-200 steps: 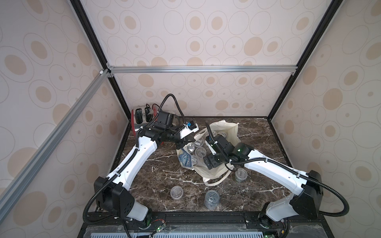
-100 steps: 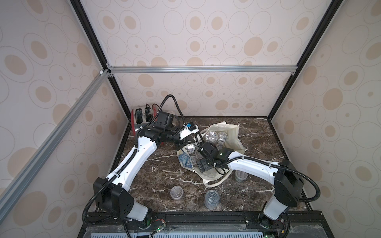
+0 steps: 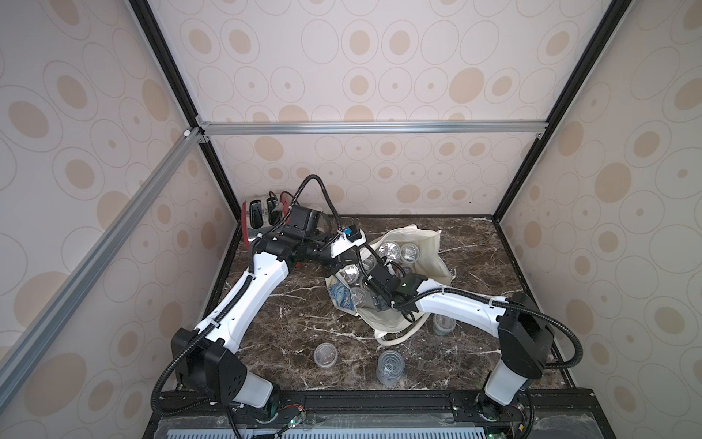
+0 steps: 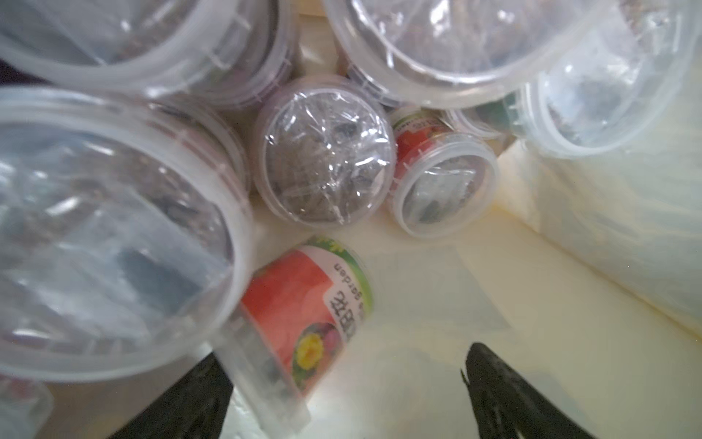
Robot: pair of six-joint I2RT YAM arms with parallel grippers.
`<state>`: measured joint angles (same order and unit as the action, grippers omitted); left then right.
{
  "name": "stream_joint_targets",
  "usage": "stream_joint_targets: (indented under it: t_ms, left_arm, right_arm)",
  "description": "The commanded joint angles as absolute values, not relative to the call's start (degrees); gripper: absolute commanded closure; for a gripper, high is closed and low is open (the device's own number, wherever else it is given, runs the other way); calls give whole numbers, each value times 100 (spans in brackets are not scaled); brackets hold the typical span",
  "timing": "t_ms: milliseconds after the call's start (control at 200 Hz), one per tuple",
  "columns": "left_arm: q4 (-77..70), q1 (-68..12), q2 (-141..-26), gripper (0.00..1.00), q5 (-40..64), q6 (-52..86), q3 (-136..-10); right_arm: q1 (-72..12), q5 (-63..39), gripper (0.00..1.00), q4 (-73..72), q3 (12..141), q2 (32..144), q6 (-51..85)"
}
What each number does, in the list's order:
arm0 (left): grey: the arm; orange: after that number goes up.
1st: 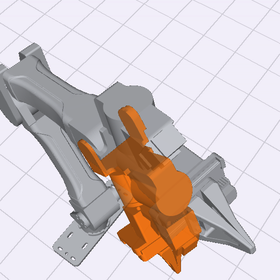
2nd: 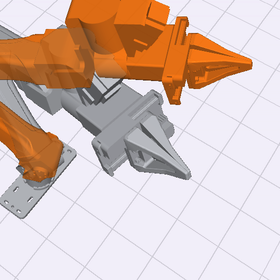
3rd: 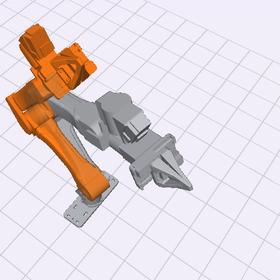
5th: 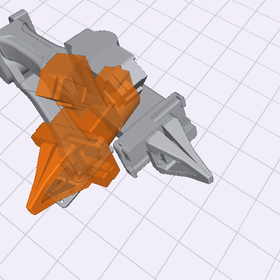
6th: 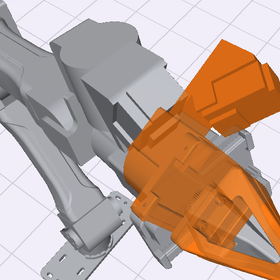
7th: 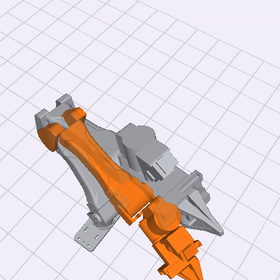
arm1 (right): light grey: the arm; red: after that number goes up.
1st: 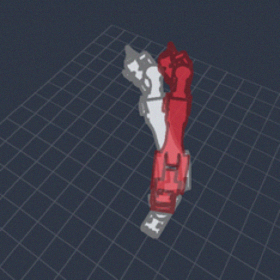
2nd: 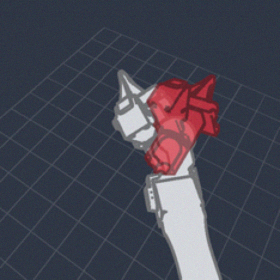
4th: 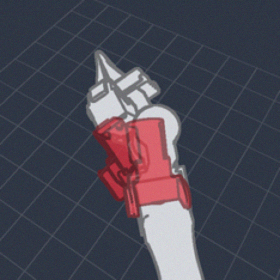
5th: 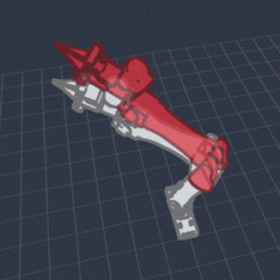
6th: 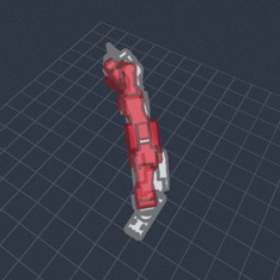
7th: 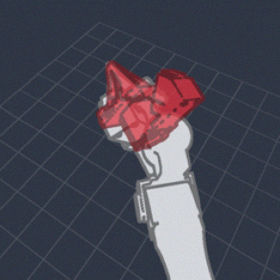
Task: Take out the seed jars from the canvas bag
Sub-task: Pick up the seed jar from the canvas bag.
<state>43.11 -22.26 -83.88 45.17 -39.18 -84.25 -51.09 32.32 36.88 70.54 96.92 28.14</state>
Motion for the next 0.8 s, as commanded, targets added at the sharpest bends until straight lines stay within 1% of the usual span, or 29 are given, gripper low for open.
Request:
stream_joint_targets:
  t_ms: [0,100,325,380,505,570,735,795]
  left_arm:
    - [4608,-2263,-8233,100,4742,-4229,-8473]
    - [4587,-2267,-8253,100,4720,-4207,-8485]
    - [4548,-2265,-8306,100,4716,-4154,-8490]
    - [4560,-2262,-8314,100,4708,-4141,-8502]
    - [4570,-2267,-8357,100,4723,-4169,-8533]
    - [4566,-2263,-8352,100,4727,-4165,-8550]
    - [4607,-2266,-8348,100,4718,-4190,-8527]
    - [4597,-2267,-8336,100,4719,-4178,-8517]
  right_arm:
    - [-4973,3689,3,4017,6870,9256,2896]
    - [-4842,3778,3,4151,6733,9061,2925]
    - [-4691,3506,3,4154,6682,8811,2936]
    - [-4695,3197,3,4021,6675,8734,2850]
    - [-4698,2032,3,3412,6533,8535,2301]
    - [-4703,1646,3,3179,6462,8461,2155]
    - [-4715,1028,2,2847,6370,8601,1974]
    - [-4728,945,1,2828,6418,8745,1991]
